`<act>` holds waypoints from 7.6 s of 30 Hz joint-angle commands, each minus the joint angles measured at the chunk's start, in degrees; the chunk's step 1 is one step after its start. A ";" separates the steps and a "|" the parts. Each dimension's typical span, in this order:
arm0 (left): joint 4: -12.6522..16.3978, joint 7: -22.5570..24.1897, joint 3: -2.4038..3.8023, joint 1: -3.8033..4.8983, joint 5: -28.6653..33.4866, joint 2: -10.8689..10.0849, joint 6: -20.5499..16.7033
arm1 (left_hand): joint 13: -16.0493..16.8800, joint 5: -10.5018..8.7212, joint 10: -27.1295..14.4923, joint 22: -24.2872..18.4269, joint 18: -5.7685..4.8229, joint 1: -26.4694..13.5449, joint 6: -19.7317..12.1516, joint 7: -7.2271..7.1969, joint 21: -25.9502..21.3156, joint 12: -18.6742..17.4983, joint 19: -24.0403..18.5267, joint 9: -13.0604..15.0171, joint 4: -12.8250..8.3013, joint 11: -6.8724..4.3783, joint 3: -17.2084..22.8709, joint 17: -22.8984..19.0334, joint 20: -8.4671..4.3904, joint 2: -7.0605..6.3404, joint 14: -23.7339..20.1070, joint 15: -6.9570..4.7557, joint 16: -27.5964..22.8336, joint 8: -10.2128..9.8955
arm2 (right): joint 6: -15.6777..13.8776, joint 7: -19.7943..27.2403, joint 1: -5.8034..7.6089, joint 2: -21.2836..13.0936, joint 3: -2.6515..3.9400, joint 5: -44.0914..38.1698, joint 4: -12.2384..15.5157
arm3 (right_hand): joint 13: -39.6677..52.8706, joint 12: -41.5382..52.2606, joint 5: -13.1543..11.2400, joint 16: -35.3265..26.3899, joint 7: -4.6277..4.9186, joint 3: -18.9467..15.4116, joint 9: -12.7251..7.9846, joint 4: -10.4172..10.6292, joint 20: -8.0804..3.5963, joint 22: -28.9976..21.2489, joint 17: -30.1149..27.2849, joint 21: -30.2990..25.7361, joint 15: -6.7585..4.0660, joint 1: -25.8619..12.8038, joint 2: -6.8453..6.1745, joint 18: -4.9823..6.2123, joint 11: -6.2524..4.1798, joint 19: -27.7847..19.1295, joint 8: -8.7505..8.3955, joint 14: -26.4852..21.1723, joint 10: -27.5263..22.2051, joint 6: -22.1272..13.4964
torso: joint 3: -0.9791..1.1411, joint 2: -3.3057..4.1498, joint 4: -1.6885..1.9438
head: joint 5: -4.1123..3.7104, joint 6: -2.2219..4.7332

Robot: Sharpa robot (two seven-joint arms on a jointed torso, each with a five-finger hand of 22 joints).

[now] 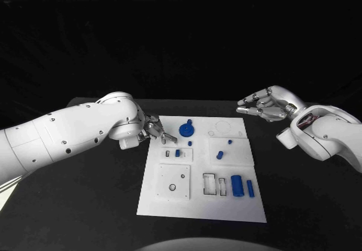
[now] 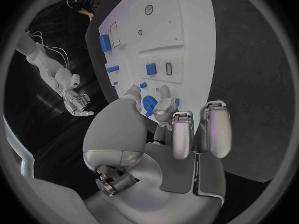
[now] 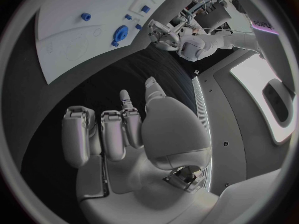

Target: Assemble the parts on the task board

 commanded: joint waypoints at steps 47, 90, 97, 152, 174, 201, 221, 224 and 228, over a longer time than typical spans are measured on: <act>-20.74 2.64 -2.42 3.13 -8.67 12.47 10.63 | 1.15 -0.09 1.11 6.16 -0.13 2.60 4.54 -0.47 0.78 2.56 2.83 -5.28 -0.09 -0.31 -4.73 15.06 0.43 3.76 5.97 -0.02 0.17 -0.87 | 0.76 0.90 -0.41 1.30 -0.04 0.19 -1.83 | 8.90 -0.17 1.06 -0.26 -0.44 -0.66 0.09 -0.13 -0.16 -0.06 5.70 -0.37 -0.01 -0.07 0.52 0.62 -0.01 -0.10 0.29 4.05 1.03 -0.07 | 0.03 0.00 -0.08 | 1.18 0.33; -21.49 2.92 -2.87 2.57 -6.51 13.59 11.15 | 0.83 0.45 1.04 6.22 -0.11 12.48 5.00 -0.80 0.63 2.57 2.76 -6.65 -2.82 -0.66 0.04 15.06 0.10 7.18 5.97 -0.30 0.17 -0.98 | 1.21 0.83 -0.80 1.73 -0.04 0.26 -2.27 | 8.90 -0.15 1.69 -0.28 -0.43 -0.80 0.09 -0.22 -0.17 -0.07 5.69 -0.39 -0.01 0.27 0.72 0.62 -0.01 -0.10 0.30 4.05 1.04 -0.08 | 0.04 0.03 -0.06 | 1.08 -0.12; -21.88 2.94 -2.91 2.48 -6.20 13.70 10.65 | 0.69 0.66 0.95 6.27 -0.10 15.56 4.64 -1.09 0.61 2.40 2.76 -7.09 -4.04 -0.96 3.97 15.06 -0.16 9.02 5.97 -0.59 0.17 -1.30 | 1.28 0.82 -0.80 1.70 -0.04 0.26 -2.23 | 8.90 -0.15 1.69 -0.28 -0.43 -0.80 0.09 -0.22 -0.17 -0.07 5.69 -0.39 -0.01 0.27 0.72 0.62 -0.01 -0.10 0.30 4.05 1.04 -0.08 | 0.04 0.01 -0.07 | 1.10 -0.16; 4.93 -0.21 -4.26 -2.41 -8.69 -0.66 -10.30 | 0.47 9.27 3.15 8.04 -0.46 5.39 5.07 -1.48 1.61 2.41 3.49 -4.25 -14.46 -1.41 42.22 15.06 -0.49 -2.10 5.97 -0.77 0.17 4.60 | 2.04 0.58 -0.97 1.36 -0.20 0.28 -2.27 | 8.93 -0.09 1.90 -0.35 -0.44 -0.90 0.10 -0.24 -0.17 -0.06 5.57 -0.39 -0.01 0.37 0.79 0.62 -0.01 -0.09 0.32 4.02 1.06 -0.06 | 0.14 -0.20 0.23 | 1.18 -1.01; 4.67 -1.94 -4.36 -2.75 -7.82 -0.45 -5.21 | 0.05 9.30 3.12 8.30 -0.52 4.96 5.12 -1.58 1.82 2.08 3.58 -4.13 -14.66 -1.48 42.61 15.06 -0.51 -2.23 5.97 -0.80 0.17 4.85 | 2.06 0.65 -0.97 1.31 -0.20 0.28 -2.13 | 8.93 -0.09 1.90 -0.35 -0.44 -0.90 0.10 -0.24 -0.17 -0.06 5.57 -0.39 -0.01 0.37 0.79 0.62 -0.01 -0.09 0.32 4.02 1.06 -0.06 | 0.14 -0.20 0.22 | 1.25 -1.76; 3.84 -2.31 -4.41 -2.86 -7.06 0.10 -3.50 | 1.32 9.11 3.97 8.43 -0.55 2.94 5.83 -2.05 1.88 3.30 3.59 -3.88 -14.81 -1.74 42.10 15.06 -0.56 -3.16 5.97 -0.95 0.17 5.68 | 2.10 0.71 -0.97 1.33 -0.20 0.28 -2.05 | 8.93 -0.09 1.90 -0.35 -0.44 -0.90 0.10 -0.24 -0.17 -0.06 5.57 -0.39 -0.01 0.37 0.79 0.62 -0.01 -0.09 0.32 4.02 1.06 -0.06 | 0.14 -0.19 0.21 | 1.31 -1.95; 1.61 -3.30 -4.47 -2.86 -6.03 1.72 -1.09 | 2.86 8.93 4.65 9.12 -0.70 -2.20 7.30 -2.93 2.35 4.69 3.79 -4.76 -12.00 -2.37 37.21 15.06 -0.94 -3.29 5.97 -1.45 0.17 5.67 | 2.04 0.75 -0.97 1.22 -0.20 0.28 -1.80 | 8.92 -0.10 2.15 -0.38 -0.45 -1.11 0.11 -0.25 -0.17 -0.11 5.54 -0.43 -0.02 0.47 0.88 0.62 -0.02 -0.11 0.36 4.02 1.05 -0.01 | 0.20 -0.21 0.18 | 1.11 -2.34; 1.53 -3.42 -4.48 -2.86 -6.02 1.79 -0.80 | 3.13 8.94 4.77 9.14 -0.71 -2.46 7.49 -2.99 2.36 4.93 3.80 -4.87 -11.81 -2.41 36.91 15.06 -0.95 -3.23 5.97 -1.47 0.17 5.64 | 2.04 0.77 -0.97 1.21 -0.20 0.28 -1.79 | 8.92 -0.10 2.15 -0.38 -0.45 -1.11 0.11 -0.25 -0.17 -0.11 5.54 -0.43 -0.02 0.47 0.88 0.62 -0.02 -0.11 0.36 4.02 1.05 -0.01 | 0.18 -0.23 0.18 | 1.09 -2.30; 1.48 -3.60 -4.48 -2.87 -6.01 1.85 -0.37 | 3.37 8.93 4.89 9.19 -0.72 -2.86 7.77 -3.07 2.39 5.15 3.81 -5.05 -11.55 -2.47 36.38 15.06 -0.97 -3.31 5.97 -1.50 0.17 5.58 | 2.03 0.80 -0.97 1.19 -0.20 0.29 -1.78 | 8.92 -0.10 2.15 -0.38 -0.45 -1.11 0.11 -0.25 -0.17 -0.11 5.54 -0.43 -0.02 0.47 0.88 0.62 -0.02 -0.11 0.36 4.02 1.05 -0.01 | 0.17 -0.25 0.20 | 1.07 -2.36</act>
